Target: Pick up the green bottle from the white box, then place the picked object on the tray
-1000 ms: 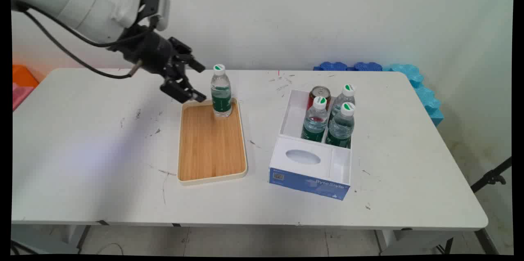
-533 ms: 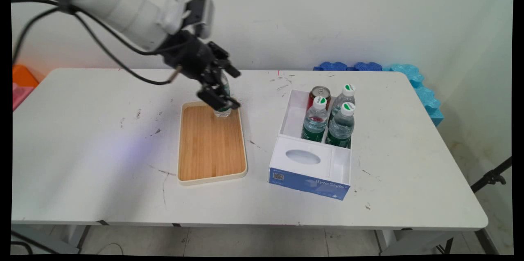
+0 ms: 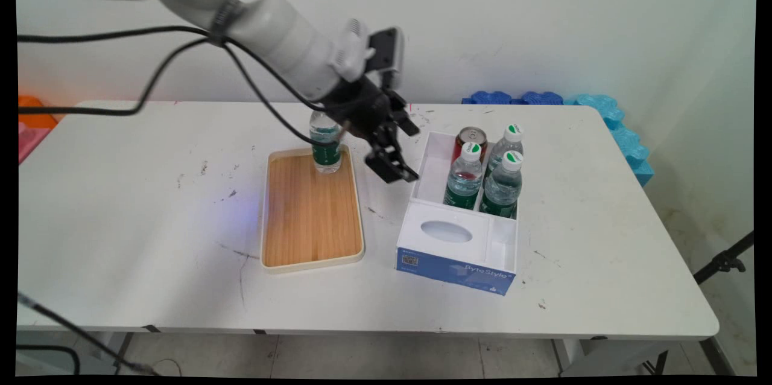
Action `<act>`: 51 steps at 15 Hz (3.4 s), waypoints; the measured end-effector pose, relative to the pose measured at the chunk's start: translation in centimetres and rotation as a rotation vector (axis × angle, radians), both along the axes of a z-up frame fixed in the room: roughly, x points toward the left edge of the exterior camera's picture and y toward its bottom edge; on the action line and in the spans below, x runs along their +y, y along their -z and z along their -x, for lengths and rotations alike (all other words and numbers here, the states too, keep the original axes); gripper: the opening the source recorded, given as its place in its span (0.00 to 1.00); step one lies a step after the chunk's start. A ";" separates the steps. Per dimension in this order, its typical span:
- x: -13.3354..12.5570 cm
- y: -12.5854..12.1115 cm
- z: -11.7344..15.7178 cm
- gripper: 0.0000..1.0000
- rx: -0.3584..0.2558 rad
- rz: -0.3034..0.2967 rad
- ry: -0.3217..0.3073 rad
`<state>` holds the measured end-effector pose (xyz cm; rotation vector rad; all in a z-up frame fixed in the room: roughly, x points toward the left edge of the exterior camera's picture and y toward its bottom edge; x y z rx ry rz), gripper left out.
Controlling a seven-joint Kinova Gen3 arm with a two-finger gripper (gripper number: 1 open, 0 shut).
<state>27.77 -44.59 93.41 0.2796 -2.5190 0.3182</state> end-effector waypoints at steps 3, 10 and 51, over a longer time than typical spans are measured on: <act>-1.6 1.8 2.6 1.00 -0.006 -0.004 0.020; -4.2 5.2 6.5 1.00 -0.016 -0.016 0.041; 4.2 -3.4 -14.8 0.00 0.056 0.000 -0.245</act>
